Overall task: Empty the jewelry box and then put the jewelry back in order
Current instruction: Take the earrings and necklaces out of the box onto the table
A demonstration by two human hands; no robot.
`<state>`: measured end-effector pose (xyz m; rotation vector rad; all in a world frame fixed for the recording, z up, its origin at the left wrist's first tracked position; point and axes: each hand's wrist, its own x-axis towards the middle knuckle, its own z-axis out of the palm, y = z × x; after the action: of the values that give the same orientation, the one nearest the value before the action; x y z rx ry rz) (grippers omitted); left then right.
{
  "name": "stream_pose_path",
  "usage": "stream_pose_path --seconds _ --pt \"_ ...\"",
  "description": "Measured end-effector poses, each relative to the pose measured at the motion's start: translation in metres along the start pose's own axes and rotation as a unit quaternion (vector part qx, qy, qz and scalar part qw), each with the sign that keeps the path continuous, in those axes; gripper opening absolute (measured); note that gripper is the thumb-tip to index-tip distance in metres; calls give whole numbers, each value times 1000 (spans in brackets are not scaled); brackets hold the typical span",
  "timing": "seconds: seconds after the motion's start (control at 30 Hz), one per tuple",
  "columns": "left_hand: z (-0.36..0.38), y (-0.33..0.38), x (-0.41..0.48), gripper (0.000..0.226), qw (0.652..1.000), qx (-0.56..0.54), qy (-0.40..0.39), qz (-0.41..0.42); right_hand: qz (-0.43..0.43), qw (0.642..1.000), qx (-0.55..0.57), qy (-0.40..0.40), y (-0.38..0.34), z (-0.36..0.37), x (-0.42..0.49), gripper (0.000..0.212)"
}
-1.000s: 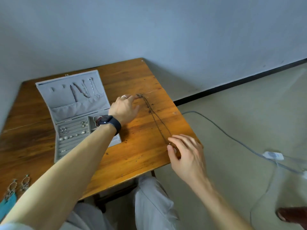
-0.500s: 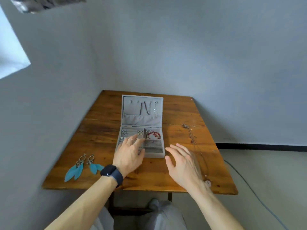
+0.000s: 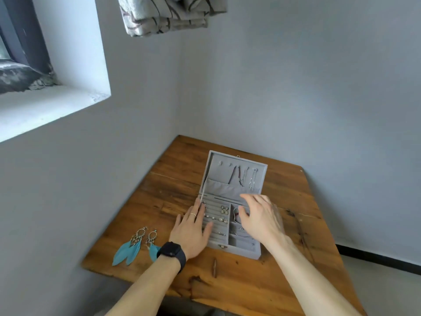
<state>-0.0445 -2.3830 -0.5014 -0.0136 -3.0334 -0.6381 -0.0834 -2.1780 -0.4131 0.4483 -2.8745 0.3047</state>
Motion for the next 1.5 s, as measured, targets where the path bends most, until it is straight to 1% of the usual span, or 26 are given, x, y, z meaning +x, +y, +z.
stream_pose_path --seconds 0.1,0.23,0.3,0.43,0.6,0.67,0.73,0.77,0.83,0.9,0.97,1.07,1.2,1.5 --pt "6 -3 -1 67 1000 -20 17 0 30 999 28 4 -2 1 37 41" --pt "6 -4 -1 69 999 -28 24 1 91 990 103 33 -8 11 78 35" --pt "6 -4 -2 69 999 -28 25 1 121 984 118 46 -13 19 94 35" --pt "7 -6 -3 68 999 -28 28 7 160 981 87 61 -22 33 116 39" --pt "8 -8 -2 68 999 -29 29 15 218 972 74 43 -18 36 130 28" --pt "8 -9 -2 68 999 -27 29 15 205 974 89 32 -14 33 129 25" --pt "8 -9 -2 68 999 -25 30 15 179 972 145 41 -11 26 128 19" --pt "9 -8 -2 68 999 -24 30 15 175 966 184 56 -10 22 128 15" --pt "9 -9 -2 68 999 -23 31 14 185 942 267 86 -9 9 130 9" --pt "10 -9 -2 69 999 -23 31 13 196 913 342 107 -9 -7 133 10" --pt "11 -9 -2 69 999 -24 31 13 192 889 393 133 -9 -25 136 12" --pt "11 -10 -2 70 1000 -14 23 11 180 871 423 170 -12 -54 136 11" --pt "7 -8 -2 70 1000 -10 8 10 164 861 445 186 -20 -88 120 10" --pt "-17 -2 -2 72 997 24 -67 12 122 854 484 149 -30 -136 47 8"
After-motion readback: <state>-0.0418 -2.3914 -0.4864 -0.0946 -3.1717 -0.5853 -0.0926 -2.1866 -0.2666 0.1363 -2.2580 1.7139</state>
